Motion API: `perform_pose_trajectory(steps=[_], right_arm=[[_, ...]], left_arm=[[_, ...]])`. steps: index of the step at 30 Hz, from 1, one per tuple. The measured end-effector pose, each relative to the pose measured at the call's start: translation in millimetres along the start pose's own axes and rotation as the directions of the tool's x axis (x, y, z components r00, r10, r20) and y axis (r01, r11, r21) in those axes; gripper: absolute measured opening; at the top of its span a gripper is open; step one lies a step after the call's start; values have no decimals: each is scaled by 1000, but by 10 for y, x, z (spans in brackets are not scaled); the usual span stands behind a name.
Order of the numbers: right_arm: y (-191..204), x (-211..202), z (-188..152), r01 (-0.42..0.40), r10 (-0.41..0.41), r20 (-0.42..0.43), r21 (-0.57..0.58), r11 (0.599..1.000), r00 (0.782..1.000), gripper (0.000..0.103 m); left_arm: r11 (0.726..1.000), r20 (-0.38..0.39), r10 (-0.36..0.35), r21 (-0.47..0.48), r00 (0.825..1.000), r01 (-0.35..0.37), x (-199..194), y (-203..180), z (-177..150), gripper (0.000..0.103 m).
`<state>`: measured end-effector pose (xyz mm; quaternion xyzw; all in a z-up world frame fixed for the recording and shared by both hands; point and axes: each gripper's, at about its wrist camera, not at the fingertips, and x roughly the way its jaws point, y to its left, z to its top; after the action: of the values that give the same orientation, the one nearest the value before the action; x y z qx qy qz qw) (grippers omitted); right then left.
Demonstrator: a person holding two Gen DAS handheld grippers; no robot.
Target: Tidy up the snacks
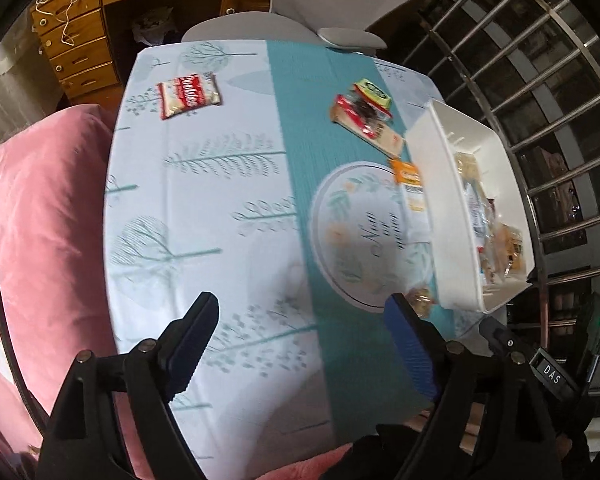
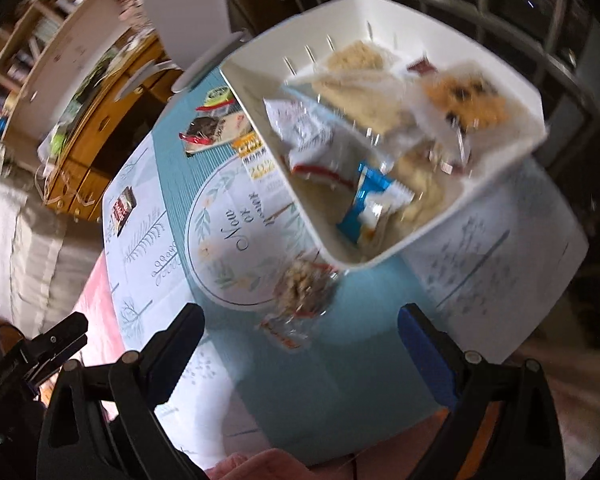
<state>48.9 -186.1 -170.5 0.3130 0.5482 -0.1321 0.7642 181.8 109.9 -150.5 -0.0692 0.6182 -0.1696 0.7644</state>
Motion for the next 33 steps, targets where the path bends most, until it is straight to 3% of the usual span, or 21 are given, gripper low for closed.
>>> perform_pose_trajectory(steps=[7, 11, 17, 27, 33], right_arm=[[18, 260, -113, 21, -8, -71, 176, 984, 997, 95], [-28, 441, -127, 49, -21, -113, 252, 967, 993, 94], [-38, 631, -62, 54, -26, -95, 301, 952, 995, 92], [-38, 853, 19, 156, -135, -83, 346, 925, 987, 84], [-28, 930, 68, 200, -179, -90, 347, 917, 980, 82]], left_arm=[[999, -42, 16, -44, 999, -18, 124, 396, 319, 84], [994, -87, 59, -82, 994, -66, 311, 586, 568, 84], [981, -112, 90, -162, 990, -107, 565, 843, 1000, 84], [964, -44, 162, -209, 986, -167, 1086, 1108, 1811, 87], [946, 14, 189, -271, 982, -178, 1367, 1281, 2115, 87]])
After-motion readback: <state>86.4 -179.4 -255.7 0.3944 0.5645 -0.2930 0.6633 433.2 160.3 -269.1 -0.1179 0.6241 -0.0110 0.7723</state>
